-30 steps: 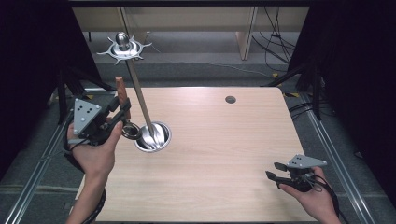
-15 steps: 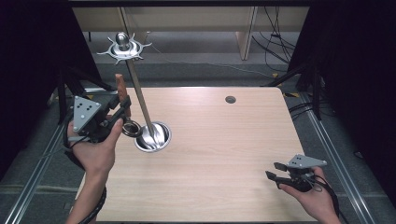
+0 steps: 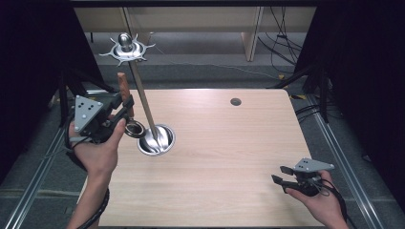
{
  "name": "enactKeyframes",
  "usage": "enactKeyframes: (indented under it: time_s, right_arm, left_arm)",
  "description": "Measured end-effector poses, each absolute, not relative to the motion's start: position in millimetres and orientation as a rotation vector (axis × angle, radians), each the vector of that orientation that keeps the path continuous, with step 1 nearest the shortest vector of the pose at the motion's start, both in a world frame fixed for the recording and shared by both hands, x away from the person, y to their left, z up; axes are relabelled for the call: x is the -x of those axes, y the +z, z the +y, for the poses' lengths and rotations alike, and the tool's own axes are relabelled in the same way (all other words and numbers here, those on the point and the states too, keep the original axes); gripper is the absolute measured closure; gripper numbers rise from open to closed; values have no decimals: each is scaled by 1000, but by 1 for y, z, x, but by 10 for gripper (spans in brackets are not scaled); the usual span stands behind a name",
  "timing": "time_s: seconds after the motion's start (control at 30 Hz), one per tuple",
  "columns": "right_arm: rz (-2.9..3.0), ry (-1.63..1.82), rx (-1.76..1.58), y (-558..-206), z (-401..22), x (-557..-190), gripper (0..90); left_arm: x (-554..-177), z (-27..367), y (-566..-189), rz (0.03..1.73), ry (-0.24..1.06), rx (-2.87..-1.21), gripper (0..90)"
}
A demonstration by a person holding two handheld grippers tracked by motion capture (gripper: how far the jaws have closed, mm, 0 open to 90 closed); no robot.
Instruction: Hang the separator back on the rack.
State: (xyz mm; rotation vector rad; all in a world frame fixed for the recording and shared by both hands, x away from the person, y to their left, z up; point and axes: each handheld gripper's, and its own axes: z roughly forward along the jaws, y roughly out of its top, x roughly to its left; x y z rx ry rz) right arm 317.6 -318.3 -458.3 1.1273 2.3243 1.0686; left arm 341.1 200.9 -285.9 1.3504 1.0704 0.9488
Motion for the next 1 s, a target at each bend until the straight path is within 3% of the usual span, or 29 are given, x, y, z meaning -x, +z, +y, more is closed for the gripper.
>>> enactKeyframes:
  time_s: [1.0]
  right_arm:
    - [2324,1076,-1130,-459,-318,-318,500]
  left_arm:
    - [-349,202,-273,1073,954,-1349,672]
